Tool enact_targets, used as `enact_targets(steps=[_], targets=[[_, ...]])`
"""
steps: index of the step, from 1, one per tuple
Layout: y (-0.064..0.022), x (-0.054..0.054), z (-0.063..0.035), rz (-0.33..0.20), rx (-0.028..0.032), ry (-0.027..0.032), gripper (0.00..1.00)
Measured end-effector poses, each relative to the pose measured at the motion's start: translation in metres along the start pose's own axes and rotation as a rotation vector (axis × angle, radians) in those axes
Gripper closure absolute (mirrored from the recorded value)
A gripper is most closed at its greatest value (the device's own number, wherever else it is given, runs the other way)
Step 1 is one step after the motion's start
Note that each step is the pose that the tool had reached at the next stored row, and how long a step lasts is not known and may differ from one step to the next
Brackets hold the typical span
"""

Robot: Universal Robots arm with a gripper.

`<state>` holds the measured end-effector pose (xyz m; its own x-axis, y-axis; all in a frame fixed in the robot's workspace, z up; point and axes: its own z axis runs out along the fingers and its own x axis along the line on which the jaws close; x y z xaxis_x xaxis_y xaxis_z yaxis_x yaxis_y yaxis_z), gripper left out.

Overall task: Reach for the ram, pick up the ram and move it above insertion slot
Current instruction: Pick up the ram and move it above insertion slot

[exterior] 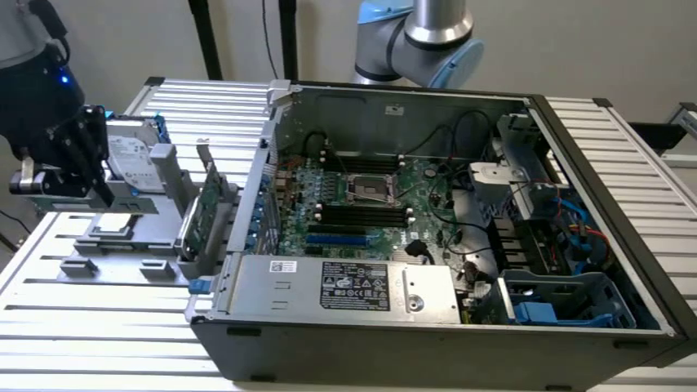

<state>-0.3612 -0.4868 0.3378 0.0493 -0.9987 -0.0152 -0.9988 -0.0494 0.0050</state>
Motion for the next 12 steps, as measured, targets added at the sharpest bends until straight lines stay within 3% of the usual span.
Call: enact_targets(steps=[12], targets=[[-0.0279,-0.006,-0.0547,-0.001,0.0000,0.0000,0.87]])
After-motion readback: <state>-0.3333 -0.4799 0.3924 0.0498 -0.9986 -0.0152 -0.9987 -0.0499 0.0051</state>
